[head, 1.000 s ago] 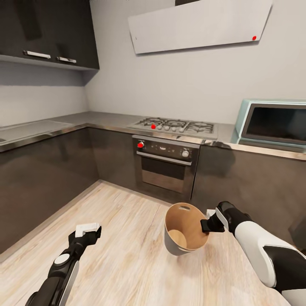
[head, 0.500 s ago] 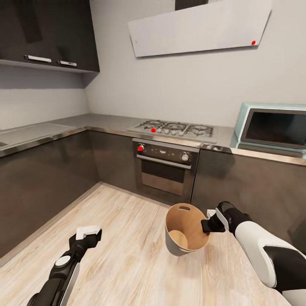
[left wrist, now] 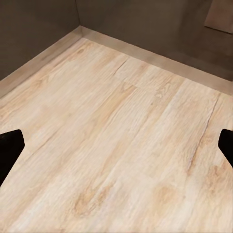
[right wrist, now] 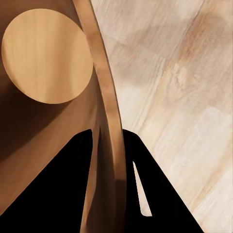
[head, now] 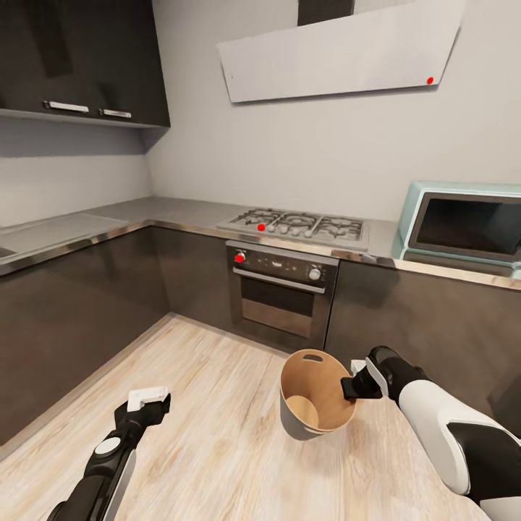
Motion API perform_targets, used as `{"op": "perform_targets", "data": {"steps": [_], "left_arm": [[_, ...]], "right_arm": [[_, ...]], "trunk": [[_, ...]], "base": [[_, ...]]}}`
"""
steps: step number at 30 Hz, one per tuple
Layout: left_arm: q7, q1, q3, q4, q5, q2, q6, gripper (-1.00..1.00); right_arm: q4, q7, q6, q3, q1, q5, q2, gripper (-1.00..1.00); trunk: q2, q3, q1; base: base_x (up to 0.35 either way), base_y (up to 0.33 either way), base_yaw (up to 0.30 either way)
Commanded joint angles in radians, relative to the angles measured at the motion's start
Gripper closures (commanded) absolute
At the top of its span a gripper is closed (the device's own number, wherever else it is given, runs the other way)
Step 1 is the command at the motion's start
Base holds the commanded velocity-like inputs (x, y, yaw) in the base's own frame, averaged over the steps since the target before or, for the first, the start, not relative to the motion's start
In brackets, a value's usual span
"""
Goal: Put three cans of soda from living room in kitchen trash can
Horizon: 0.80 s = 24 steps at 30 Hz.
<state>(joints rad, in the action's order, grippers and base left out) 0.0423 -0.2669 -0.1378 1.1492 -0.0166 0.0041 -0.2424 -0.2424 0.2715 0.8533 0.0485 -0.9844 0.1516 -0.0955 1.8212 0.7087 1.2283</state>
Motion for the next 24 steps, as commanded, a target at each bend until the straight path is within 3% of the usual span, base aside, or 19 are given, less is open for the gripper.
{"op": "perform_targets", "data": {"steps": [1,13,18,19,24], "left_arm": [[0.0,0.0,0.0,0.0,0.0,0.0,0.0,-1.0],[-0.005,0.0,0.001,0.0,0.003,0.001,-0.002,-1.0],[-0.011,0.0,-0.001,-0.005,0.0,0.004,-0.004,-1.0],[-0.012,0.0,0.0,-0.007,-0.001,0.004,-0.004,-1.0],[-0.007,0.0,0.001,-0.01,-0.002,0.003,-0.003,-1.0]], "right_arm": [[-0.001,0.003,0.003,0.008,0.0,-0.023,0.001,1.0],[-0.013,0.004,-0.007,0.006,0.01,-0.017,-0.017,1.0],[-0.04,0.009,-0.034,-0.067,0.051,-0.017,-0.047,1.0],[-0.056,0.022,-0.042,-0.087,0.062,-0.017,-0.06,1.0],[-0.092,0.121,-0.048,-0.115,0.083,-0.016,-0.103,1.0]], "trunk": [[-0.007,-0.003,-0.004],[-0.091,-0.041,-0.05],[-0.126,-0.057,-0.069],[-0.133,-0.06,-0.073],[-0.168,-0.075,-0.092]], "base": [[0.0,0.0,0.0],[0.0,0.0,0.0],[0.0,0.0,0.0],[0.0,0.0,0.0],[0.0,0.0,0.0]]}}
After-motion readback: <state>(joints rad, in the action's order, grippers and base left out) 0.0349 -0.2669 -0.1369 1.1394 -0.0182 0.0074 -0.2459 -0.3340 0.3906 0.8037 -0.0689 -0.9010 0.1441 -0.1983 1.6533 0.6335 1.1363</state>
